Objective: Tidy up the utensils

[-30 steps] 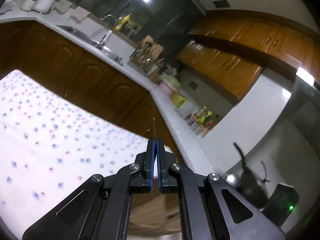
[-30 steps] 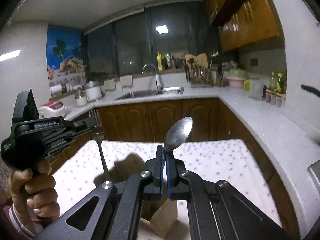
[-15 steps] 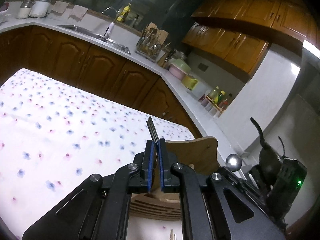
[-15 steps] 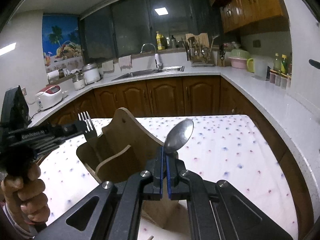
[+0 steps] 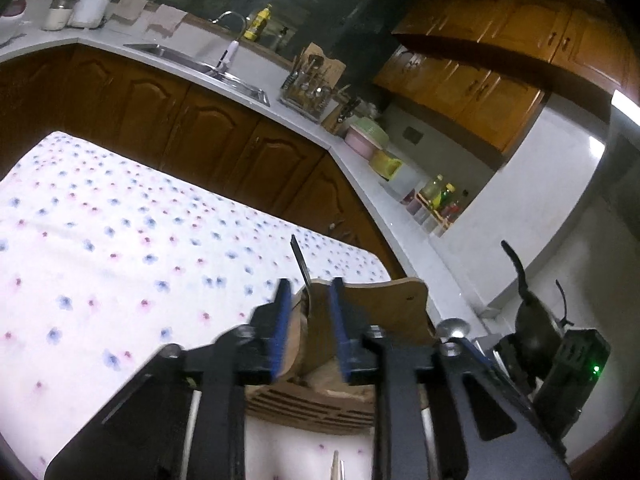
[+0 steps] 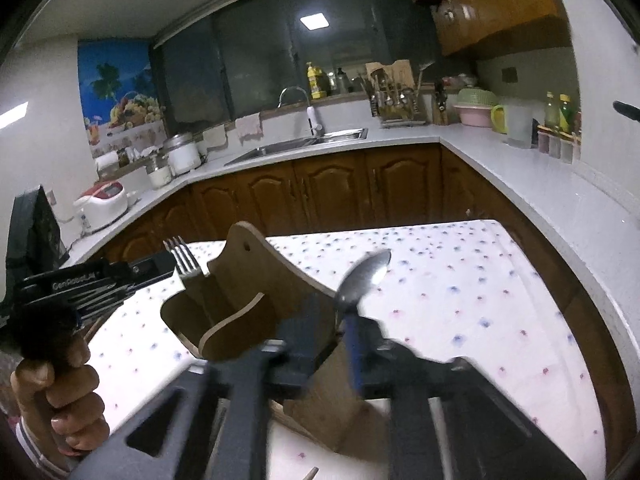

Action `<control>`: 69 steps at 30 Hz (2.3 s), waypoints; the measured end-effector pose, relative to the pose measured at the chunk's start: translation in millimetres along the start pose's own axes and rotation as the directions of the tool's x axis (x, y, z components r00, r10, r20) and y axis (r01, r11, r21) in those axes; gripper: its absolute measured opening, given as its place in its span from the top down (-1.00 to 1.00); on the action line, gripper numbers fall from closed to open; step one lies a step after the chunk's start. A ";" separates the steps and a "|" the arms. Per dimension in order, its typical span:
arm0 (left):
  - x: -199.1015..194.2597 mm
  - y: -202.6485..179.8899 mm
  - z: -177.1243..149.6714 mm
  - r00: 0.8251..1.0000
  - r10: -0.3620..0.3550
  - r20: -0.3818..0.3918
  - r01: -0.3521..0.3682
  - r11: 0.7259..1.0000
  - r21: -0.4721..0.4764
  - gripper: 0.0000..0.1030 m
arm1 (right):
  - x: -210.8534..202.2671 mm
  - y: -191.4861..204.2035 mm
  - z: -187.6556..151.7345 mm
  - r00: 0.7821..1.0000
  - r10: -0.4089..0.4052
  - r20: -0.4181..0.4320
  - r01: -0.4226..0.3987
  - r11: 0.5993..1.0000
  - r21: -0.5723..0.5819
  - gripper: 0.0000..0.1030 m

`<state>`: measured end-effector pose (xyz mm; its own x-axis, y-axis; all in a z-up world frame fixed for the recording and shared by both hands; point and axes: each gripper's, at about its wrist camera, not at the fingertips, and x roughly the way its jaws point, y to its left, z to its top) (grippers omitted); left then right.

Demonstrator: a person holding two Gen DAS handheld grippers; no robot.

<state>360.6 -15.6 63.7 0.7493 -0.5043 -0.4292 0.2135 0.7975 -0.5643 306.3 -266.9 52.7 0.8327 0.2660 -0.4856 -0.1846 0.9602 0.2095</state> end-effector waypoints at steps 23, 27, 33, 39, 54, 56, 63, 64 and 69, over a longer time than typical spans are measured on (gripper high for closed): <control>-130.8 15.2 -126.9 0.950 0.309 -0.054 -0.303 0.948 0.100 -0.57 | -112.3 -14.7 -91.8 1.000 0.021 -0.003 -0.020 0.975 0.221 -0.86; -142.0 17.2 -147.5 0.940 0.330 -0.081 -0.322 0.941 0.105 -0.59 | -127.4 -14.4 -111.0 1.000 0.007 -0.016 -0.003 0.971 0.238 -0.86; -147.1 19.9 -164.0 0.930 0.350 -0.113 -0.337 0.934 0.119 -0.59 | -138.1 -8.7 -131.6 0.999 0.002 -0.043 0.009 0.969 0.248 -0.86; -146.7 23.3 -170.0 0.918 0.372 -0.139 -0.356 0.926 0.129 -0.59 | -136.3 -5.2 -143.3 0.997 0.001 -0.075 0.018 0.968 0.250 -0.86; -117.9 24.0 -161.2 0.898 0.392 -0.202 -0.365 0.917 0.158 -0.59 | -109.9 -0.3 -137.1 0.990 0.034 -0.136 -0.001 0.972 0.237 -0.77; -111.2 24.6 -156.6 0.900 0.378 -0.216 -0.352 0.924 0.151 -0.58 | -103.9 1.2 -134.8 0.988 0.037 -0.153 -0.001 0.973 0.232 -0.51; -78.9 21.6 -142.8 0.892 0.360 -0.272 -0.316 0.929 0.194 -0.07 | -70.0 4.9 -127.1 0.972 0.079 -0.222 -0.025 0.971 0.237 0.03; -74.4 21.7 -142.0 0.888 0.361 -0.284 -0.313 0.929 0.199 -0.03 | -64.6 5.2 -126.1 0.969 0.090 -0.231 -0.032 0.969 0.244 0.08; -50.7 22.0 -140.3 0.876 0.353 -0.329 -0.295 0.931 0.216 0.16 | -42.9 8.4 -124.5 0.957 0.110 -0.270 -0.040 0.967 0.250 0.24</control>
<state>239.4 -18.9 -25.9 0.5254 -0.2689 -0.8072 0.1132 0.9624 -0.2469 204.0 -259.8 -30.4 0.6355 0.3827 -0.6706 -0.0815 0.8969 0.4347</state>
